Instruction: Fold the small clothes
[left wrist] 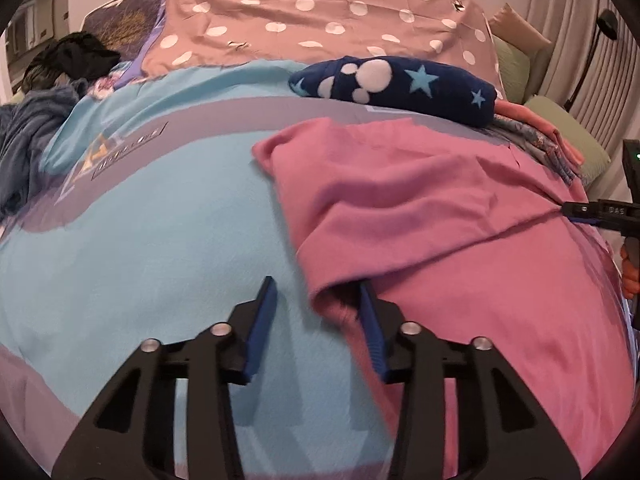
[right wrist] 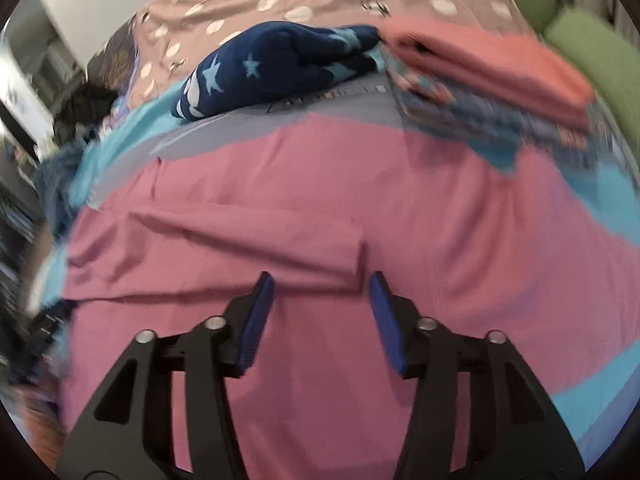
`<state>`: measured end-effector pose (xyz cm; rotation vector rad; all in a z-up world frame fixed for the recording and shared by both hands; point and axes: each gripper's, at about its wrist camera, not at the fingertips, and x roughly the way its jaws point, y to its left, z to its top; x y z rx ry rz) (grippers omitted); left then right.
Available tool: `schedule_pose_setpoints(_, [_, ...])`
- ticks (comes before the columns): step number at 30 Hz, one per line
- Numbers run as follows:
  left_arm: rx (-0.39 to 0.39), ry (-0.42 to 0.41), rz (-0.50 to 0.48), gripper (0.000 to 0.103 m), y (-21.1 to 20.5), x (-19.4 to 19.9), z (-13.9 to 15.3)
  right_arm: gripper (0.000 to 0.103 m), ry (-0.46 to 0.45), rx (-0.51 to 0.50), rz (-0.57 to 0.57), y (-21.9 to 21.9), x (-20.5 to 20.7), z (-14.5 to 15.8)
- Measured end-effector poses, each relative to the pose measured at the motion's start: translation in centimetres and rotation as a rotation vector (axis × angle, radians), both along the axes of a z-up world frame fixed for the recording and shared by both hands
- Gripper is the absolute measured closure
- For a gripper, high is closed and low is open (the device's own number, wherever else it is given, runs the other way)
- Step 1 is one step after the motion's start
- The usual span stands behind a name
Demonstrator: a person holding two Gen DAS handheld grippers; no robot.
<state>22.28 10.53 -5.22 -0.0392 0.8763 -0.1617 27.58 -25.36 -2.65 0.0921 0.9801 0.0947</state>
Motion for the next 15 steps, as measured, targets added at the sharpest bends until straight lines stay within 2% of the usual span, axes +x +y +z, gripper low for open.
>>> schedule_pose_setpoints(1, [0.009,-0.002,-0.003,0.067,-0.3,0.5,0.0,0.048,-0.013,-0.033,0.008,0.5,0.4,-0.1])
schedule_pose_setpoints(2, [0.018,-0.004,-0.004,0.071,-0.5,0.9,0.0,0.055,-0.021,-0.063,0.016,0.9,1.0,-0.1])
schedule_pose_setpoints(3, [0.022,-0.004,-0.004,0.074,-0.6,1.0,0.0,0.090,-0.017,-0.064,0.015,1.2,1.6,0.1])
schedule_pose_setpoints(4, [0.029,-0.007,0.001,0.084,-0.7,1.1,0.0,0.096,-0.001,-0.037,0.005,0.9,2.1,0.4])
schedule_pose_setpoints(5, [0.037,-0.007,0.012,0.089,-0.6,1.1,-0.1,0.096,0.011,0.032,-0.020,0.3,2.4,1.0])
schedule_pose_setpoints(7, [0.012,-0.009,0.019,0.090,-0.2,1.0,-0.1,0.096,-0.018,0.228,-0.076,-2.0,2.2,3.2])
schedule_pose_setpoints(9, [-0.024,-0.004,0.022,0.090,0.3,1.1,-0.2,0.093,-0.036,0.324,-0.164,-4.5,2.0,4.5])
schedule_pose_setpoints(11, [-0.031,-0.007,0.024,0.090,0.3,1.0,-0.3,0.074,0.014,0.320,-0.190,-5.7,2.4,4.0])
schedule_pose_setpoints(12, [-0.024,-0.011,0.026,0.090,0.2,0.9,-0.3,0.057,0.047,0.292,-0.194,-5.9,2.6,3.5])
schedule_pose_setpoints(15, [-0.017,-0.019,0.025,0.089,0.0,0.6,-0.3,0.053,0.093,0.274,-0.184,-6.2,1.6,1.7])
